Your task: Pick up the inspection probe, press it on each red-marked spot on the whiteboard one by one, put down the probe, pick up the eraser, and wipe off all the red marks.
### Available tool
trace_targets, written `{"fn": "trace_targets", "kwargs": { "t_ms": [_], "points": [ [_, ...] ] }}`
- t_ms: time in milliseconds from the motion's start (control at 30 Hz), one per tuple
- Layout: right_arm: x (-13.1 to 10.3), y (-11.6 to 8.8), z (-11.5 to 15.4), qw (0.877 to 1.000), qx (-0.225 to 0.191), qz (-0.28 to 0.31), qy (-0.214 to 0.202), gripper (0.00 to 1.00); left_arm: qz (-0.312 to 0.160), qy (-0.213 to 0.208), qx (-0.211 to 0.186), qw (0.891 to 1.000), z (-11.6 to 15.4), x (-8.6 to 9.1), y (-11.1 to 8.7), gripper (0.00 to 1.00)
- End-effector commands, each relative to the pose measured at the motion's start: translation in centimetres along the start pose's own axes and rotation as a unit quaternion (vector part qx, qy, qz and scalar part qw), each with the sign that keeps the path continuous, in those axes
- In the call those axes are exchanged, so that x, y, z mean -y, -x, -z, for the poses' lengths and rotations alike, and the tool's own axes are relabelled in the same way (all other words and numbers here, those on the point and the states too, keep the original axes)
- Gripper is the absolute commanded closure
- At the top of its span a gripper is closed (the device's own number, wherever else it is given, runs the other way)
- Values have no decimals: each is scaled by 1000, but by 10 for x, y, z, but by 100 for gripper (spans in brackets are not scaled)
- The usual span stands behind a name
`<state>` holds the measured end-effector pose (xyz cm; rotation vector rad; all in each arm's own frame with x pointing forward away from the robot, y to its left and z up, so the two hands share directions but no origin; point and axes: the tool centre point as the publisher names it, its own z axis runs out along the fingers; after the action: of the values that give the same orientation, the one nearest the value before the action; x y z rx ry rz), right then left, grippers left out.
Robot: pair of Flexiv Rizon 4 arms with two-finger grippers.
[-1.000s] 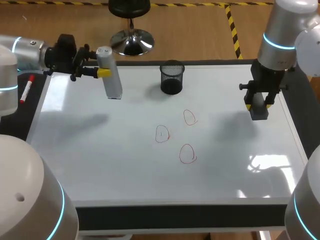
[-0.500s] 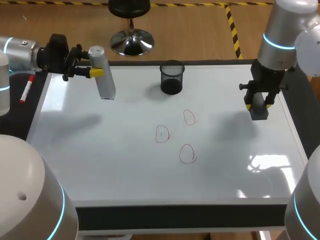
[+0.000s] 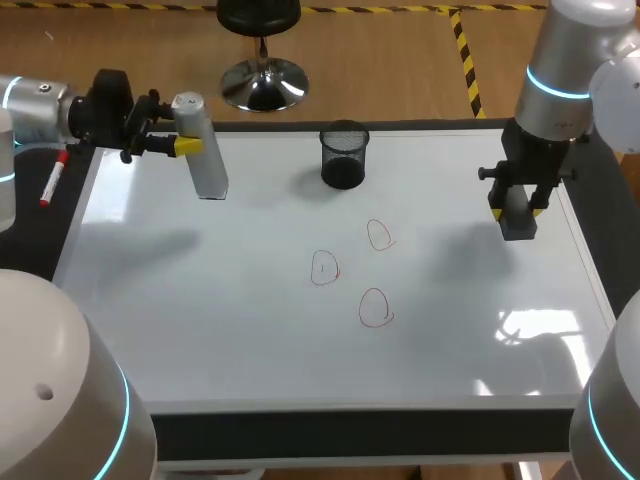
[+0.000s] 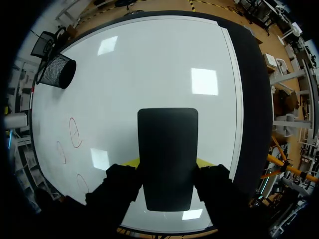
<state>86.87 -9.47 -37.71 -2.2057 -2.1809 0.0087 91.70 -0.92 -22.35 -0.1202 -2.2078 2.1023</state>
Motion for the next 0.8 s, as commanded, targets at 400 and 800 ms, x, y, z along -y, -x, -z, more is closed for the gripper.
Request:
{"fn": "trace_targets", "kwargs": {
  "t_ms": [400,800],
  "points": [
    [0,1,2,1000,1,0,0,100,-1,-1,-2,1000,1,0,1,100],
    [-3,-11,-1,1000,1,1,1,100,-1,-1,-2,1000,1,0,1,100]
  ]
}}
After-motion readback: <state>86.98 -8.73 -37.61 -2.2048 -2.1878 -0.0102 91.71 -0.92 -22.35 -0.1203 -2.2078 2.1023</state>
